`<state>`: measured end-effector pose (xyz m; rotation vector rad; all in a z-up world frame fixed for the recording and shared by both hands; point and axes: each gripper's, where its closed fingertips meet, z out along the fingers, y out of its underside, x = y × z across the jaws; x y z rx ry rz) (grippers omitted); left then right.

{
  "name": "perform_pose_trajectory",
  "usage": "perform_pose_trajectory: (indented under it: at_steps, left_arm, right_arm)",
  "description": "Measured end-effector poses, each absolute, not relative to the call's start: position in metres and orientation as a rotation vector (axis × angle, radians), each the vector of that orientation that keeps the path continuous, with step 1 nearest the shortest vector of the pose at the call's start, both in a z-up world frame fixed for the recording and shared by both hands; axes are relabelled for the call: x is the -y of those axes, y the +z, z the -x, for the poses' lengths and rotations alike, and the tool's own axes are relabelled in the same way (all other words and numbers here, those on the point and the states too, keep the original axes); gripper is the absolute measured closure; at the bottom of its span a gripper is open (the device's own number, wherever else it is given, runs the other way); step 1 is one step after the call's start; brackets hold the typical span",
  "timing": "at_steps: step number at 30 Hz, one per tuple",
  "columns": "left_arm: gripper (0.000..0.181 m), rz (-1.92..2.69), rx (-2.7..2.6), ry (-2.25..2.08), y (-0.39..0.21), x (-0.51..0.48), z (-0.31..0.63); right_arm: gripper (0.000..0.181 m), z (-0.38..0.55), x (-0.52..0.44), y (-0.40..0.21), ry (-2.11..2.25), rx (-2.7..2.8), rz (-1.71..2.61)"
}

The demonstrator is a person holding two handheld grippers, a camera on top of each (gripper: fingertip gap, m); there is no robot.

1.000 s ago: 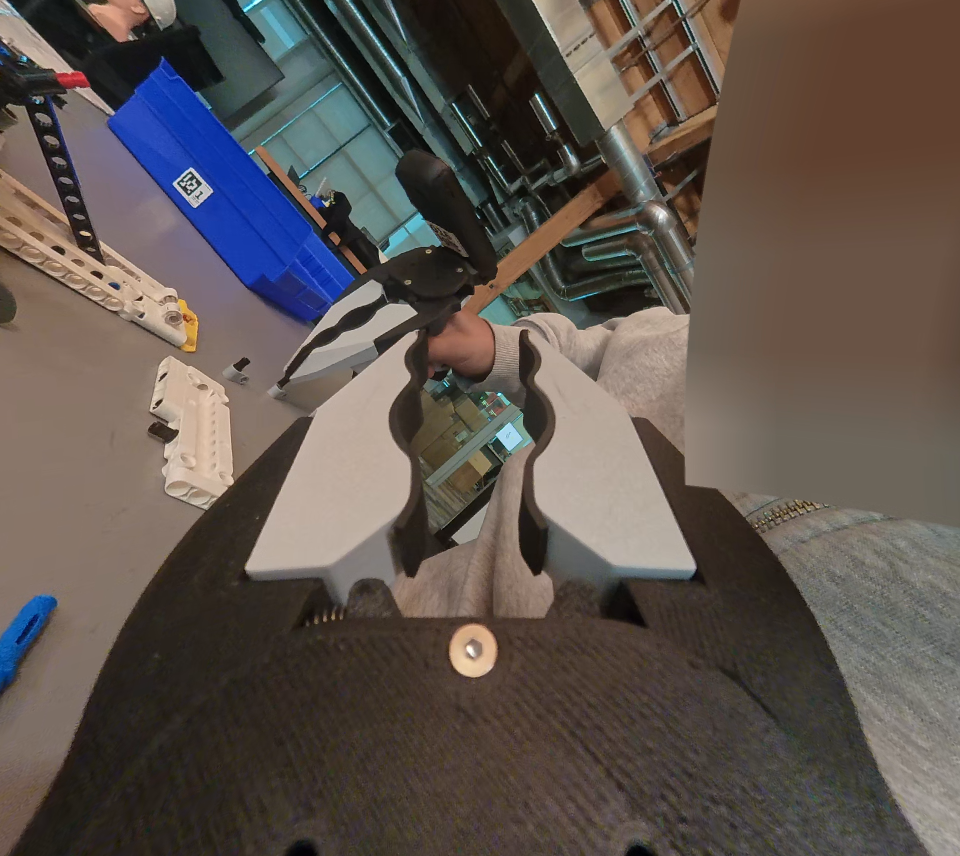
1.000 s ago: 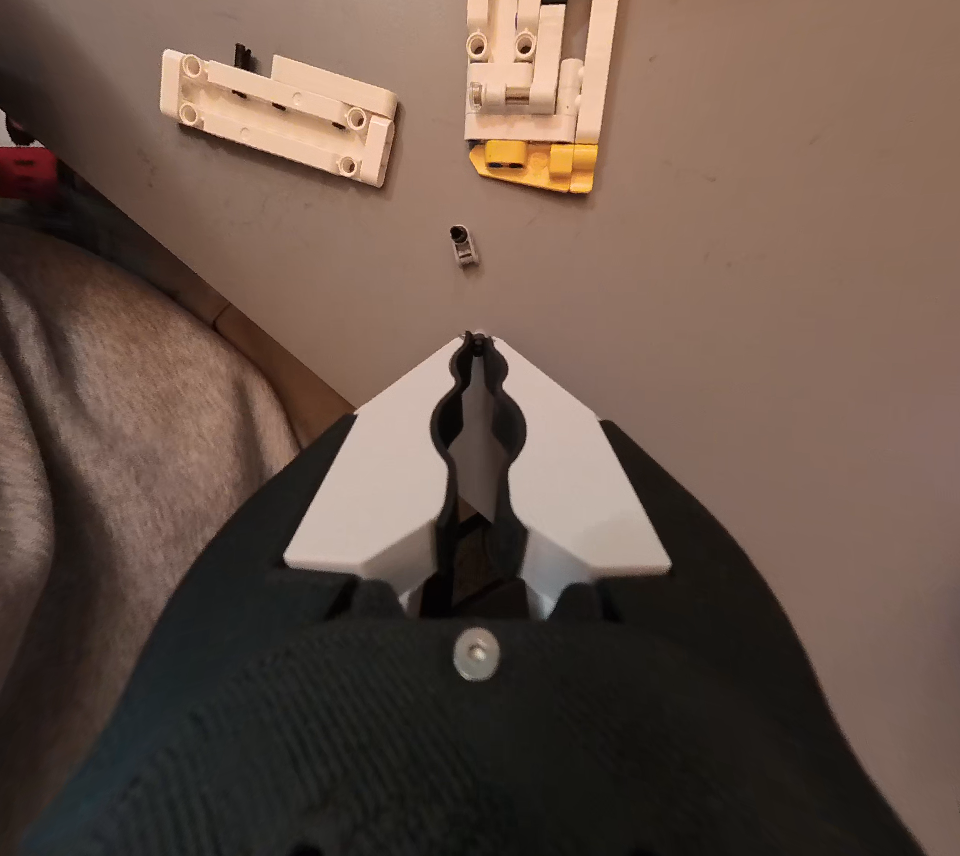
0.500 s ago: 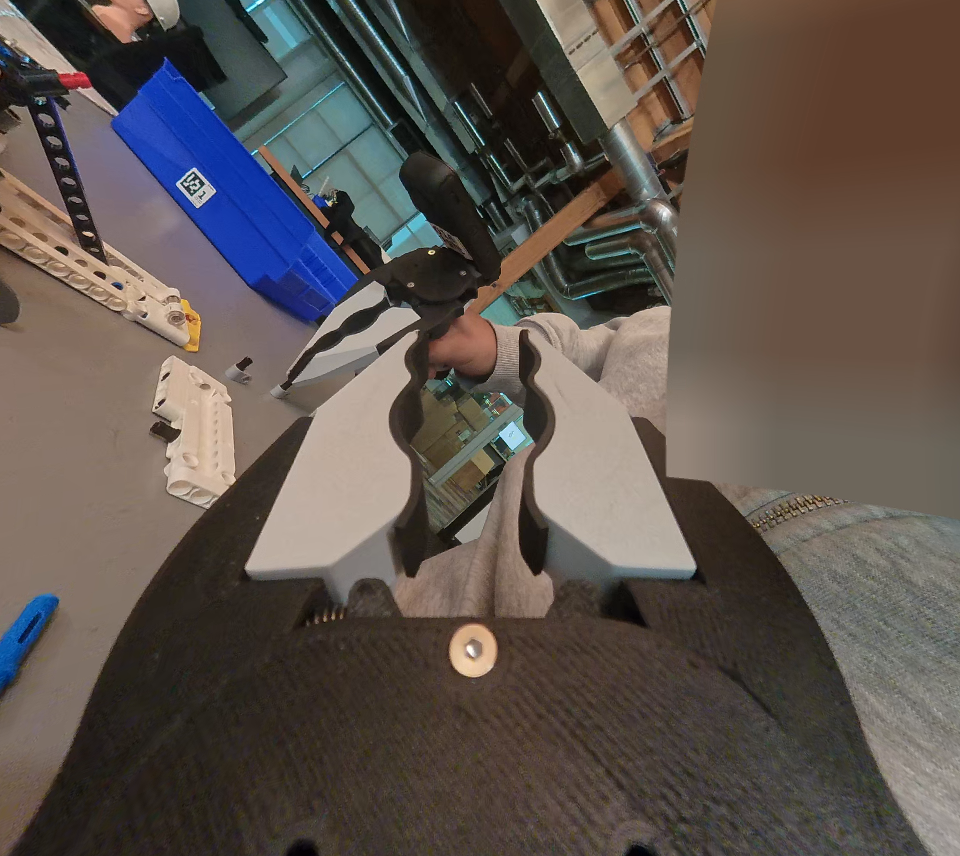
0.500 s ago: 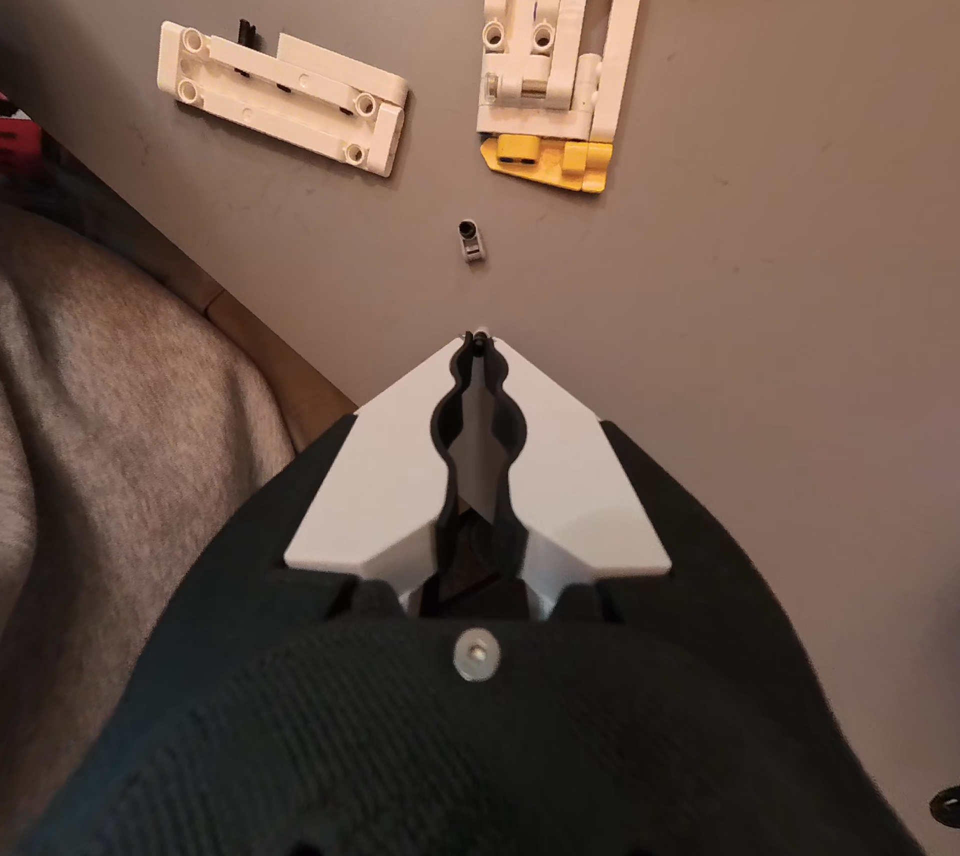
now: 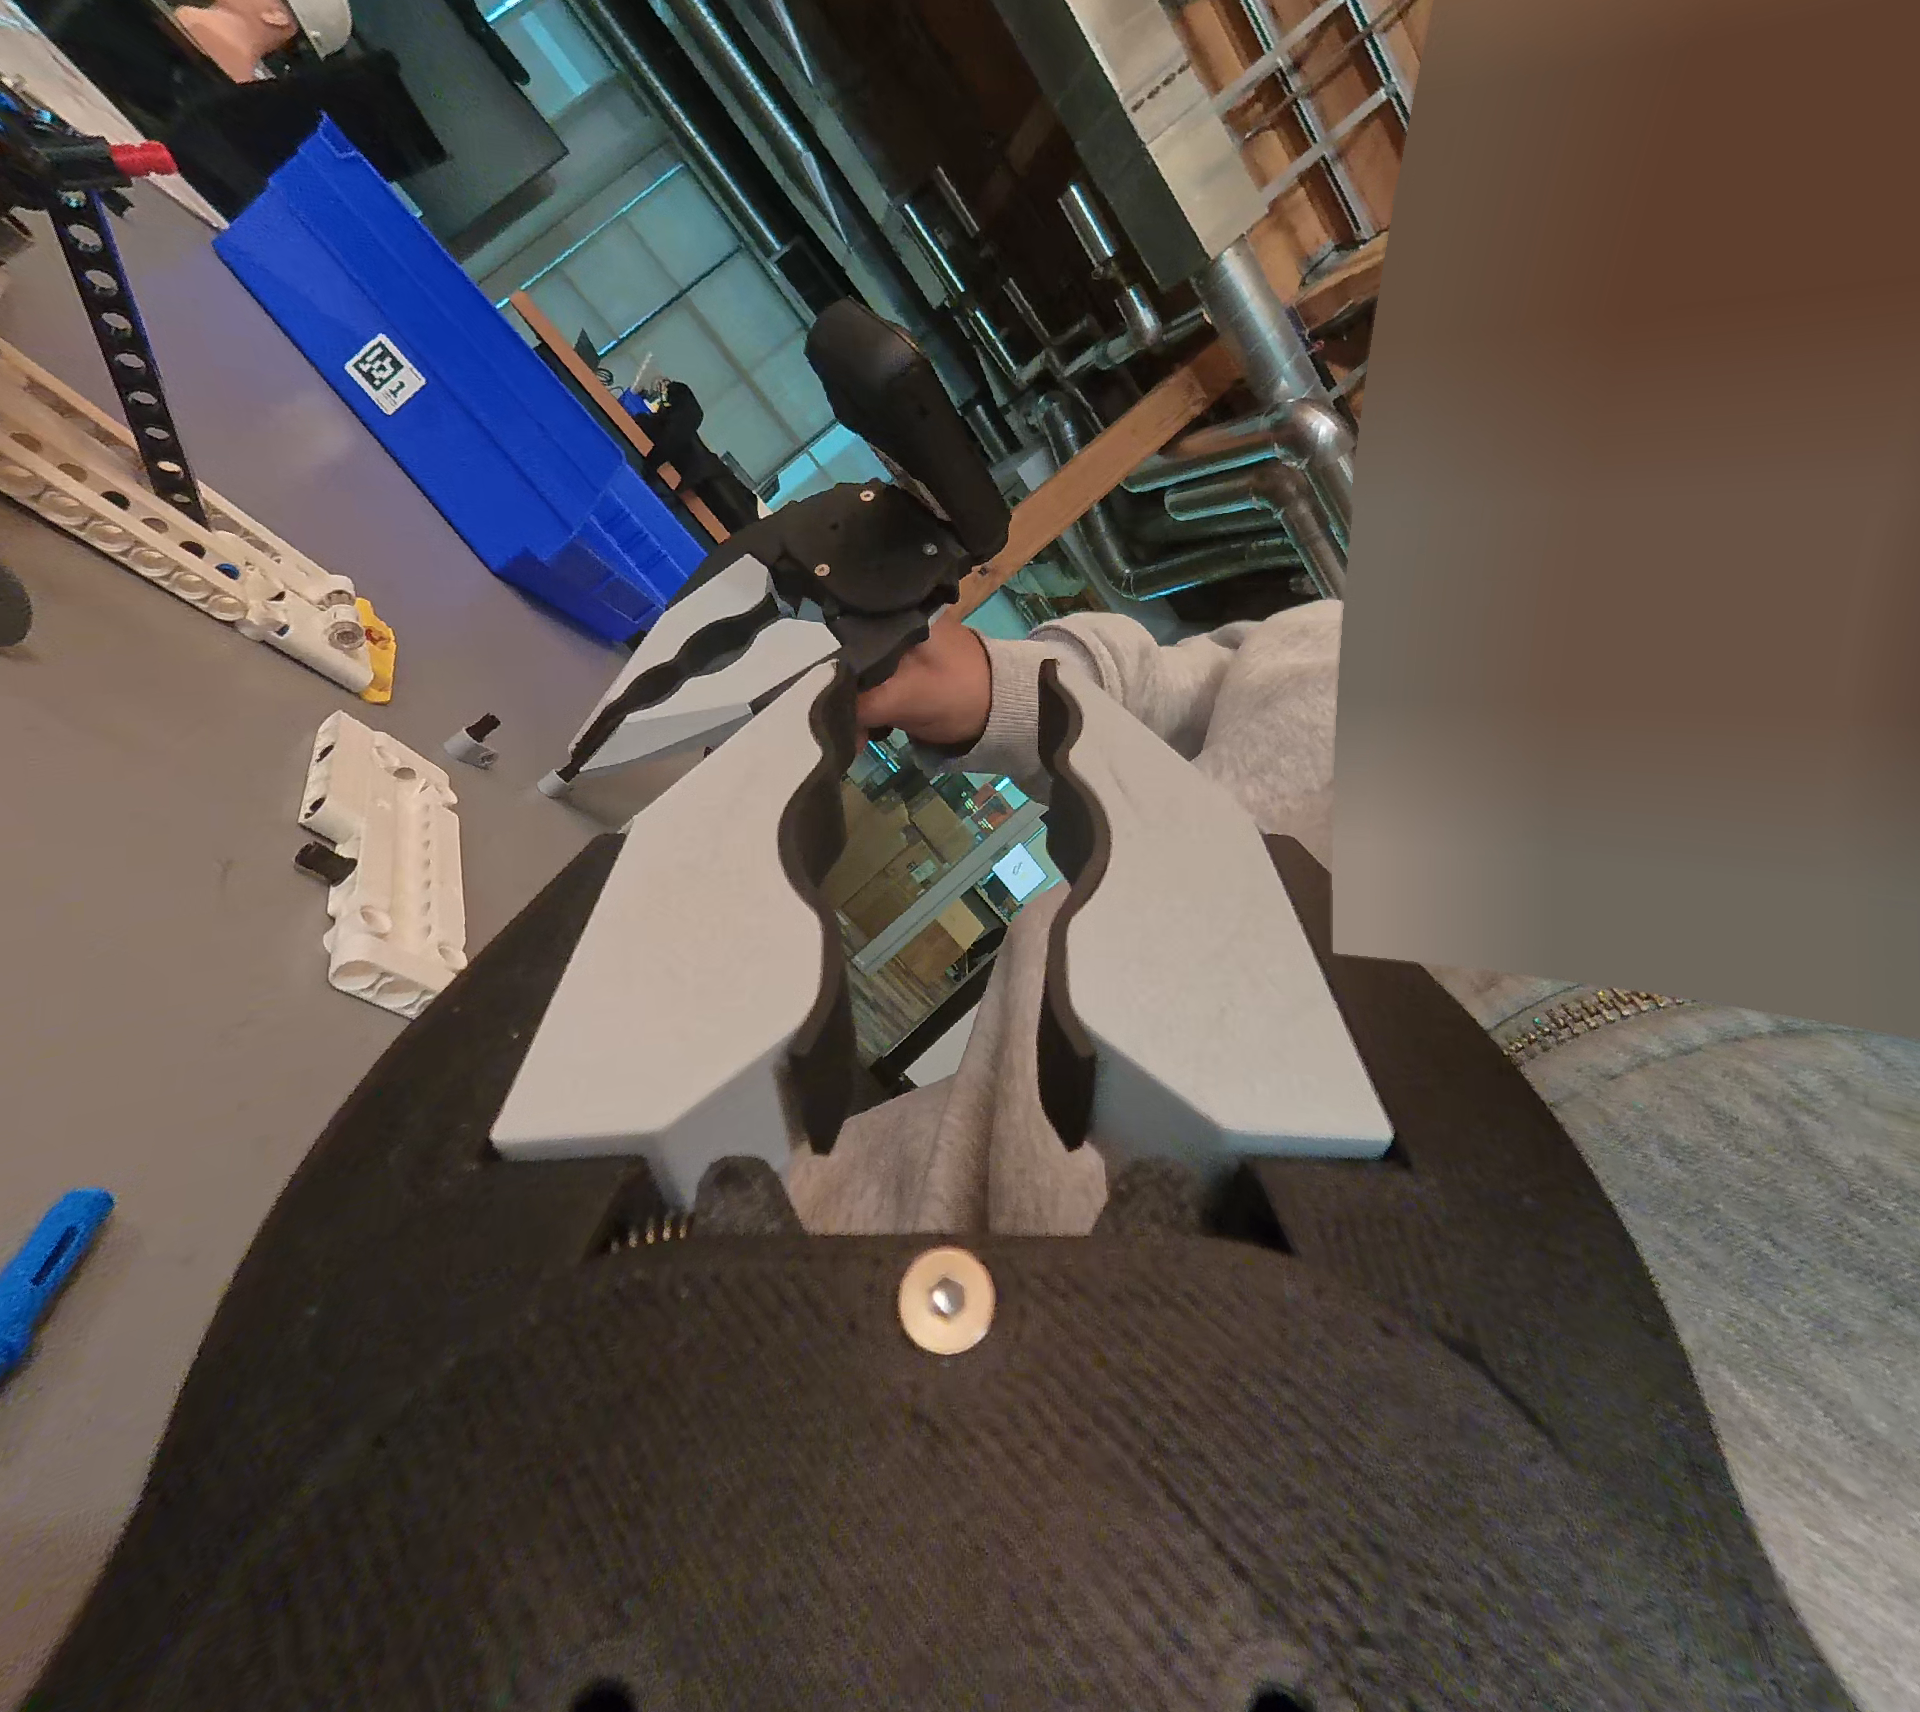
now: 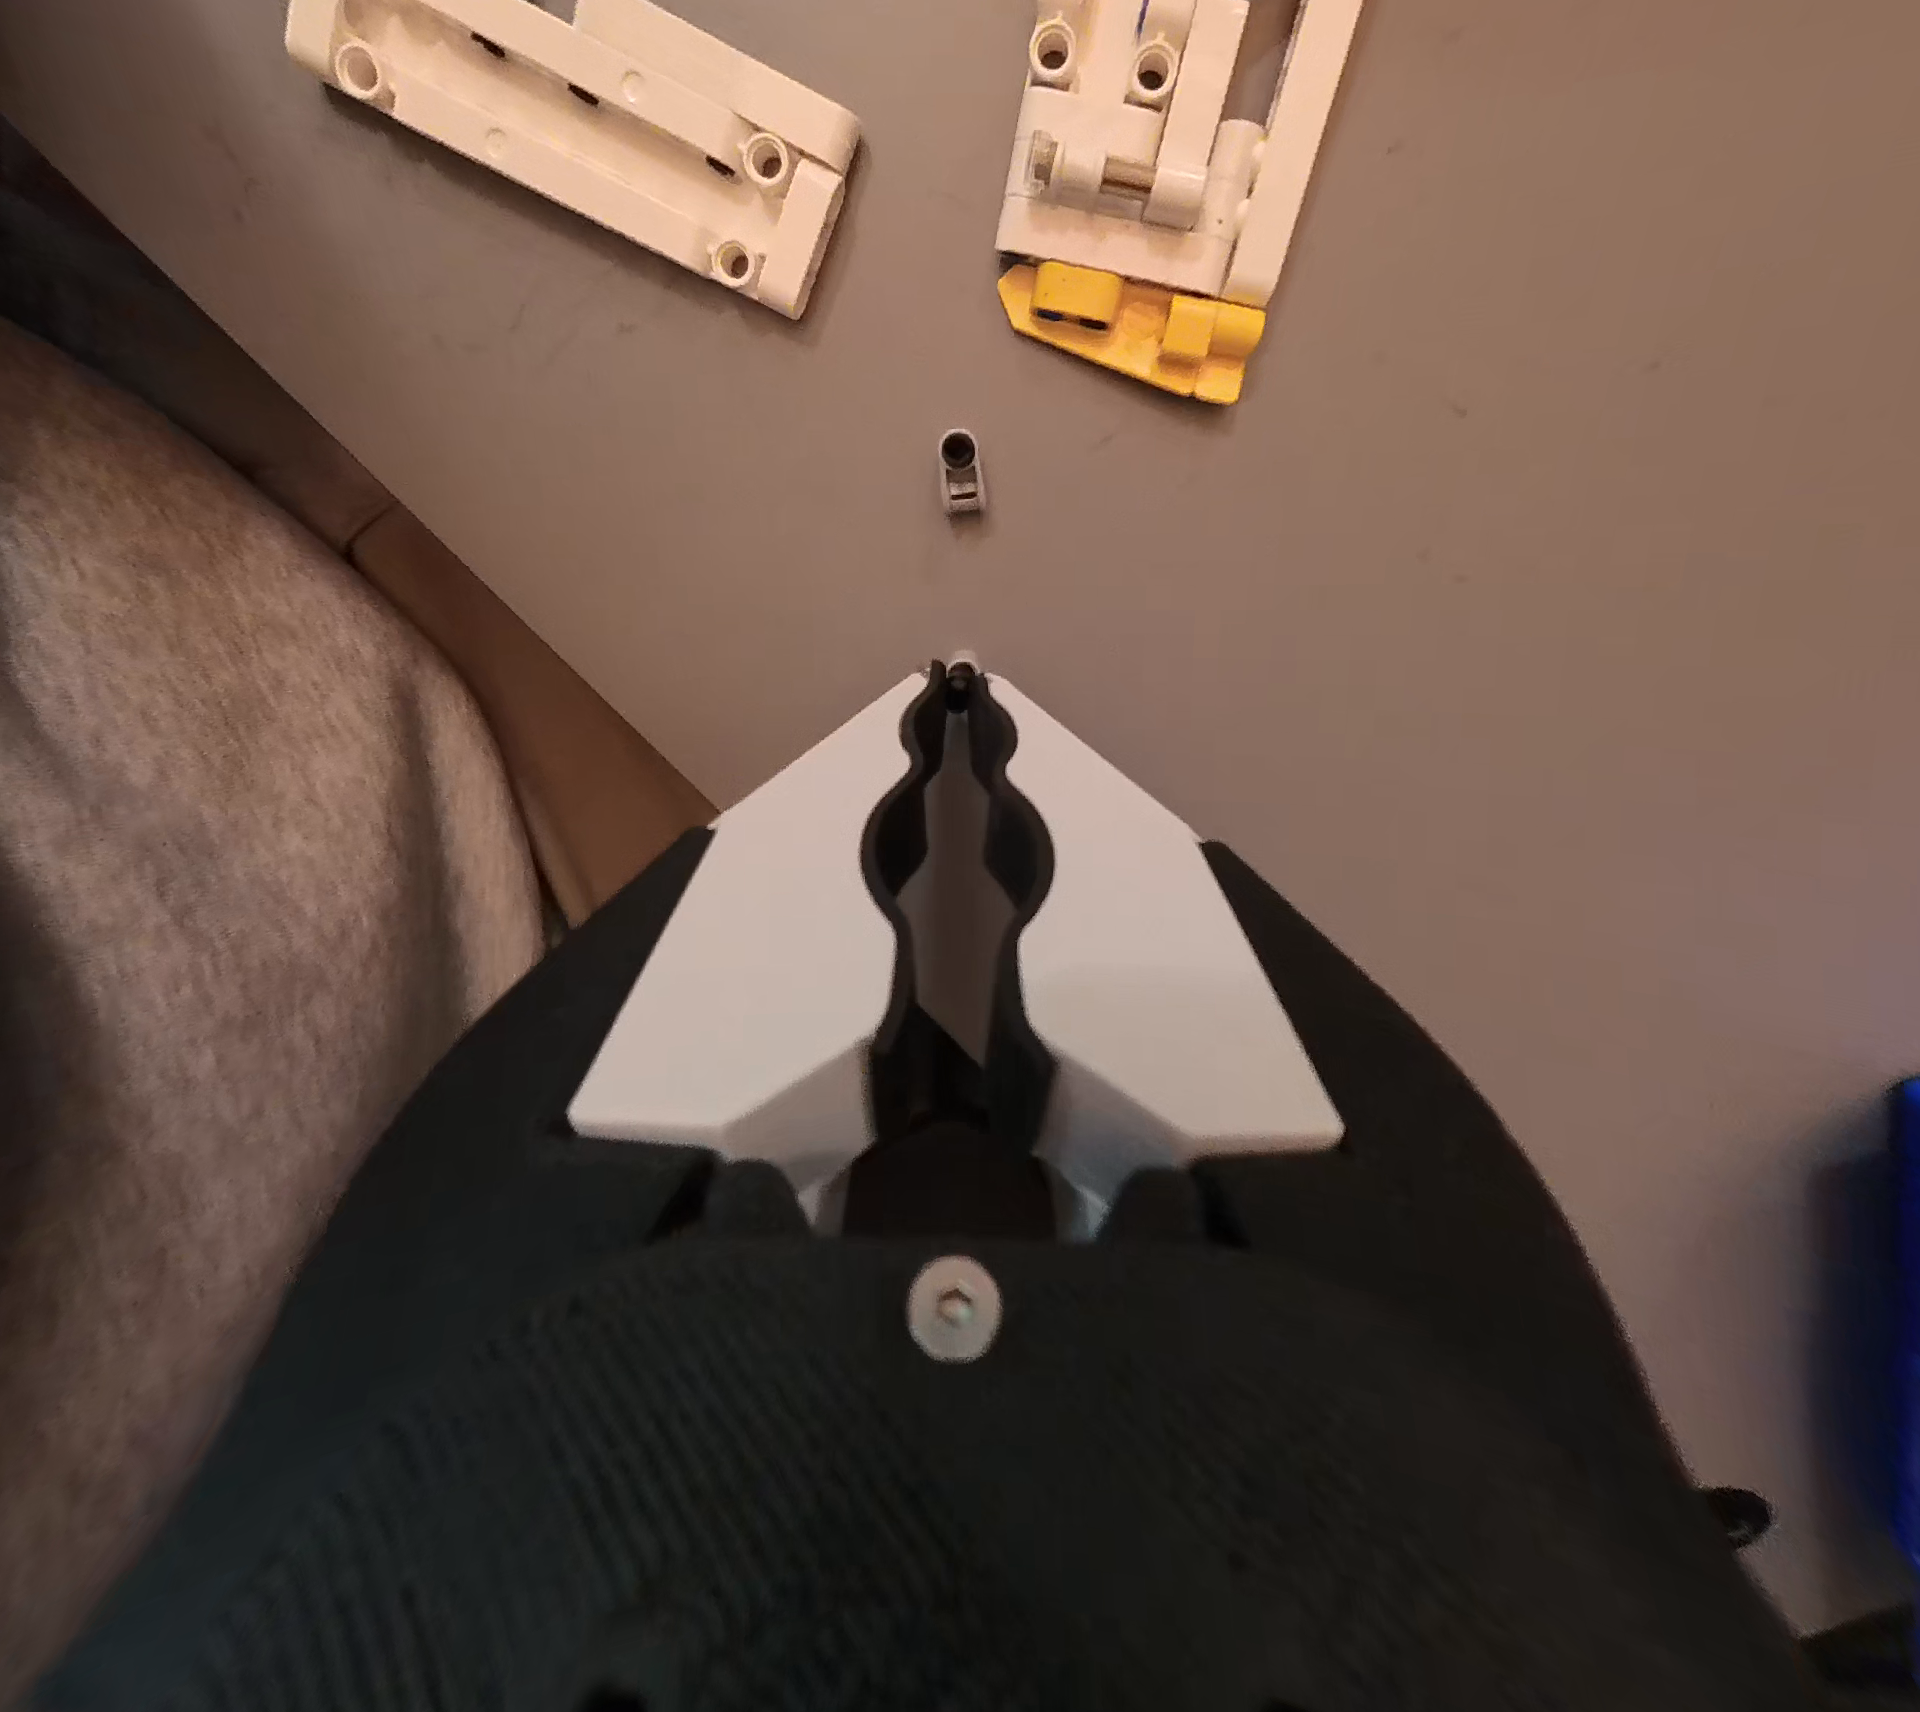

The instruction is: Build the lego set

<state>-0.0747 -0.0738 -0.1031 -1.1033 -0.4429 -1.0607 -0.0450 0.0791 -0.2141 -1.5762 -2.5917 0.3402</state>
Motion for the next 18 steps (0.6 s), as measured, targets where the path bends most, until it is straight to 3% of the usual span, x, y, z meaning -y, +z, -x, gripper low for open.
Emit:
perform_pose_trajectory:
  at_steps: [18]
  left_arm:
    - [0.147,1.094,0.44,-1.072,-0.1022,0.0761,0.0753]
  right_arm:
    - [0.178,0.0451,-0.0815,-0.2141,0.522,2.403,1.875]
